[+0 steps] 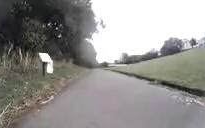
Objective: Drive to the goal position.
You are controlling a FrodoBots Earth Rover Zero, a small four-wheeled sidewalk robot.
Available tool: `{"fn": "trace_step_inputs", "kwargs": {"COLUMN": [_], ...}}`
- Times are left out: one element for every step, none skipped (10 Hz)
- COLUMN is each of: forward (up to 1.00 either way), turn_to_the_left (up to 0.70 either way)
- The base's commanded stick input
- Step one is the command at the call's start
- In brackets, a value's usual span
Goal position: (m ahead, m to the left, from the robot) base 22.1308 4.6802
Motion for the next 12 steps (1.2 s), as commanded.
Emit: {"fn": "trace_step_inputs", "kwargs": {"forward": [1.0,1.0,1.0,1.0,1.0,1.0,1.0,1.0,1.0,1.0,1.0,1.0], "turn_to_the_left": [0.03,0.03,0.03,0.03,0.03,0.03,0.03,0.03,0.08,0.17,0.03,0.02]}}
